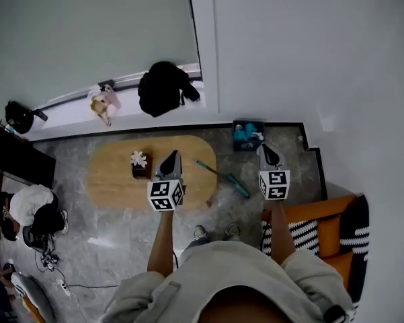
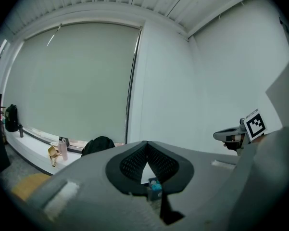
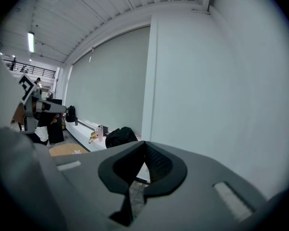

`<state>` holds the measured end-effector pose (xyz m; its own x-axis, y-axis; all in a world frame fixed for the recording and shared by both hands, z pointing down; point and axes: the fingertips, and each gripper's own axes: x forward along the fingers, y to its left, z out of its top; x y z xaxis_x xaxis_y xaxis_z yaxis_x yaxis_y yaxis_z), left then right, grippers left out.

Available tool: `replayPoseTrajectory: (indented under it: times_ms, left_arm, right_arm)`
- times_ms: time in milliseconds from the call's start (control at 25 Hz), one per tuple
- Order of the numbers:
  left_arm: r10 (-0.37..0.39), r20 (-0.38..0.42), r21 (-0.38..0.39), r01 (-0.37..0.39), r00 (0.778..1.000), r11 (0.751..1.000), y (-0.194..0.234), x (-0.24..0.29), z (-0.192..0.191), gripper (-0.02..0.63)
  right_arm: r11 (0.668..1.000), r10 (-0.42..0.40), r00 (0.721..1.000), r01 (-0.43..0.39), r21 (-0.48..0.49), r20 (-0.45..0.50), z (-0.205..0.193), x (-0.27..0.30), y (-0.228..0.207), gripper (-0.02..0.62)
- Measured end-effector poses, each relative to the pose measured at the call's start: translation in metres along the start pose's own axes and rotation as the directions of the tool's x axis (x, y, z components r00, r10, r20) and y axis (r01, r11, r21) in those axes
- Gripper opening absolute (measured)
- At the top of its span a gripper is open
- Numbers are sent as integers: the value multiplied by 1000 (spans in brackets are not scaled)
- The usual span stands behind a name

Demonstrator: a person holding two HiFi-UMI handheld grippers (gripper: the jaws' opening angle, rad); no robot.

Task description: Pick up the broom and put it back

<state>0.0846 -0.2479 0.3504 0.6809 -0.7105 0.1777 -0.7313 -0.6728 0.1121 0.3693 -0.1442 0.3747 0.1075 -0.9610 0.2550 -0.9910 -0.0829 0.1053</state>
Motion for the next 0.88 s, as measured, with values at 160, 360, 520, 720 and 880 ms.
replayPoseTrajectory:
  times_ms: [160, 360, 520, 720, 880]
  left_arm:
    - [-7, 4, 9, 7, 1000, 1000, -2, -1, 6, 5]
    - [-11, 21, 21, 11, 1000, 1000, -4, -5, 14, 5]
    - [-7, 30, 26, 6, 1000, 1000, -2, -9, 18, 5]
    - [1, 32, 36, -2, 999, 999, 6, -11, 23, 5]
    - [3, 40, 48, -5, 999, 999, 10, -7, 31, 5]
  right_arm:
    - [1000, -9, 1000, 9, -11, 24, 17, -5, -5, 0]
    - [1000, -15, 999, 15, -10, 40, 26, -13, -5, 0]
    - [1000, -3, 999, 4, -23, 47, 30, -15, 1, 0]
    - [999, 11, 999, -9, -37, 54, 34, -15, 10, 0]
    - [999, 21, 998, -19, -42, 51, 34, -10, 15, 0]
